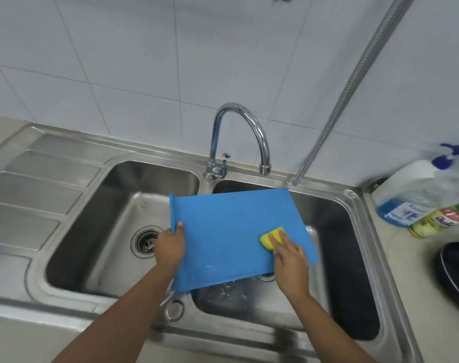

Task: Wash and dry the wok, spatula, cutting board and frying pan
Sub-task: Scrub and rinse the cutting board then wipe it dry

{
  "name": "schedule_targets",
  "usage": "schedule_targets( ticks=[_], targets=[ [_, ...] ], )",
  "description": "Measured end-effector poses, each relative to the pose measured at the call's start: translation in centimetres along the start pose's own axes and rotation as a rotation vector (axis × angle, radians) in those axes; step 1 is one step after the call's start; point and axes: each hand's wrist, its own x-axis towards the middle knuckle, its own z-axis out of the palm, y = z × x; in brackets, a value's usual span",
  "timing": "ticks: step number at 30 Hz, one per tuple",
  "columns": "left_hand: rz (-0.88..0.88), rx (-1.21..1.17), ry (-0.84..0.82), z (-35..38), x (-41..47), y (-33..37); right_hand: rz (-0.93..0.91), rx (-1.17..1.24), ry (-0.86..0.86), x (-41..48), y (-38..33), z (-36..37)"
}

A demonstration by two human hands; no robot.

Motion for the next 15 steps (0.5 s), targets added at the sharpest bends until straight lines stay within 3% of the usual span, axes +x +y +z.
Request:
schedule_targets(
  ticks=[5,9,15],
  targets=[
    [0.021,-0.024,-0.046,2.4,-2.4,0.5,0.226,-0.036,0.137,1.4,3.9,-4.7],
    [0.012,-0.014,-0.052,4.1,-3.9,0.7,0.341,-0.049,0.169,4.0,9.2,-9.1],
    [-0.013,-0.033,-0.006,5.4,-5.5,0.3,0.425,-0.254,0.146,8.0,15.8,-13.7]
  ],
)
